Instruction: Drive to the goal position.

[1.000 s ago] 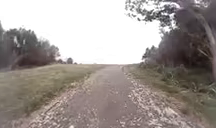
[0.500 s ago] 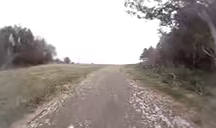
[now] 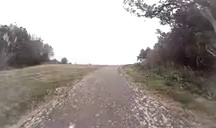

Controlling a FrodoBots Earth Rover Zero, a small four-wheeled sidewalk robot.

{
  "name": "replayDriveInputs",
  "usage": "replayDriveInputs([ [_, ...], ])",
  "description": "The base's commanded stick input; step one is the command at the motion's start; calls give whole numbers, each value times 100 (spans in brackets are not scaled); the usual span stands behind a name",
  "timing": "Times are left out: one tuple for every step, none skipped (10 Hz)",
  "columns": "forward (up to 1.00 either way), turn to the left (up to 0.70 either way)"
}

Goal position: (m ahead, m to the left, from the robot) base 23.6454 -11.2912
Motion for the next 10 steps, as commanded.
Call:
replayDriveInputs([
  [60, -15],
  [60, -15],
  [60, -15],
  [60, -15],
  [60, -15],
  [60, -15],
  [60, -15],
  [60, -15],
  [60, -15],
  [60, -14],
])
